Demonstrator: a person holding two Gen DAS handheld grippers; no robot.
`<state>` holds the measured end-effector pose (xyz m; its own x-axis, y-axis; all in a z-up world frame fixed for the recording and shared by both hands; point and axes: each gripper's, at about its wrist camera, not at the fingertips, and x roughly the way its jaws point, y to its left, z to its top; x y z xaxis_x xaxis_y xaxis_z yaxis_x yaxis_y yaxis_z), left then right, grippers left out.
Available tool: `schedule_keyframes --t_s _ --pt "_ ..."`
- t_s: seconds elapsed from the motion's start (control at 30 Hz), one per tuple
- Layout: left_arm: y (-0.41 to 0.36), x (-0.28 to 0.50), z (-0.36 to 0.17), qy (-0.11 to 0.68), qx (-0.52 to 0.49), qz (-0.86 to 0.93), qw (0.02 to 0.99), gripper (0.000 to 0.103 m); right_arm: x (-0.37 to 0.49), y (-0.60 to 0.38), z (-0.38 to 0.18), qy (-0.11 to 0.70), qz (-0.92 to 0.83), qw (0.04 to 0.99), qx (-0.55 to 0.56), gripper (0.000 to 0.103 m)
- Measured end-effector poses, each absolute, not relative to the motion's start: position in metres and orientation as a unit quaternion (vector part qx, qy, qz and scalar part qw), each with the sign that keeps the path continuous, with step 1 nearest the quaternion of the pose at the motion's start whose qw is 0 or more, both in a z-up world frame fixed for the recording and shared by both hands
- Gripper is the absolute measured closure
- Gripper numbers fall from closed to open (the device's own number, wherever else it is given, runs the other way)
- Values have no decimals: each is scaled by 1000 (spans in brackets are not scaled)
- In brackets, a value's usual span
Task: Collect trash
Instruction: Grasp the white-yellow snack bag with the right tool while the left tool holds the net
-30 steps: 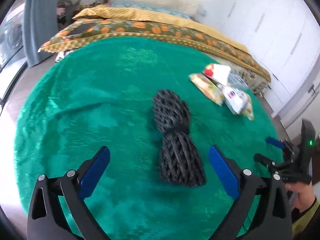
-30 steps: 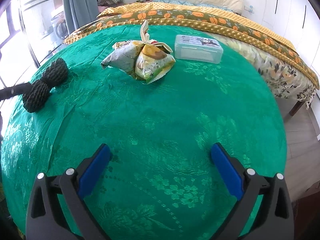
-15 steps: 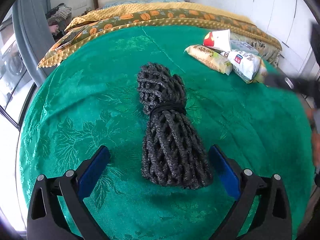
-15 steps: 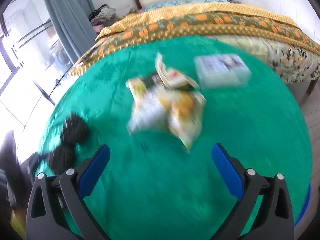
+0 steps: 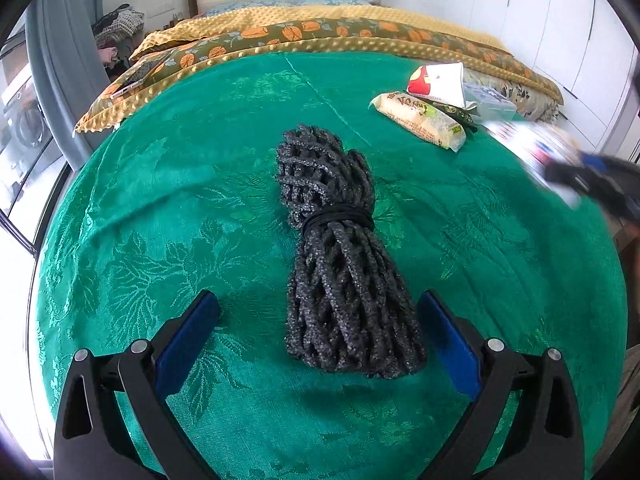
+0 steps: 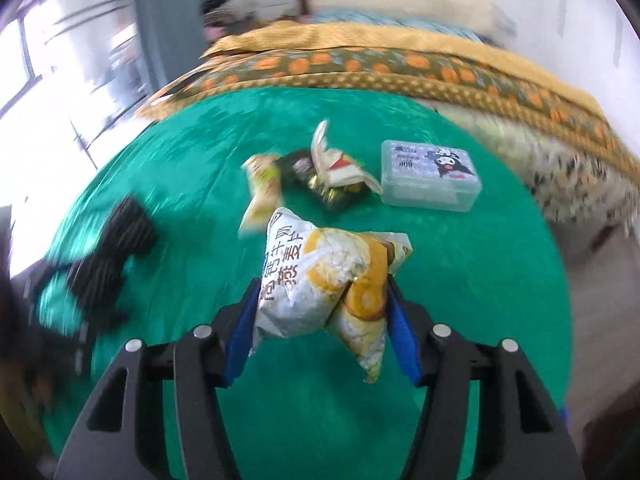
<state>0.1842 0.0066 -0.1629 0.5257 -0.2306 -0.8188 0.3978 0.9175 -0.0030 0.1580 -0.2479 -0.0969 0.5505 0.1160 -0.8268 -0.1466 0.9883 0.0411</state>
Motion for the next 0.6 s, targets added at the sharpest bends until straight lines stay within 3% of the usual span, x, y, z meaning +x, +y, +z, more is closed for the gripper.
schedule_keyframes --t_s 0.13,0.2,0.23,0.27,0.6 --pt "6 184 -163 452 93 -181 869 5 109 -251 -103 473 84 877 -28 43" --pt "6 184 -163 452 93 -181 869 5 97 -248 -111 470 83 879 -24 29" --pt "6 184 -163 452 93 -181 869 5 92 -247 -115 466 81 881 -20 16" --pt "6 184 -163 452 93 -181 869 5 90 -246 -119 464 77 882 -17 13" --pt "6 184 -163 452 93 -180 869 5 106 -241 -140 490 48 870 -10 5"
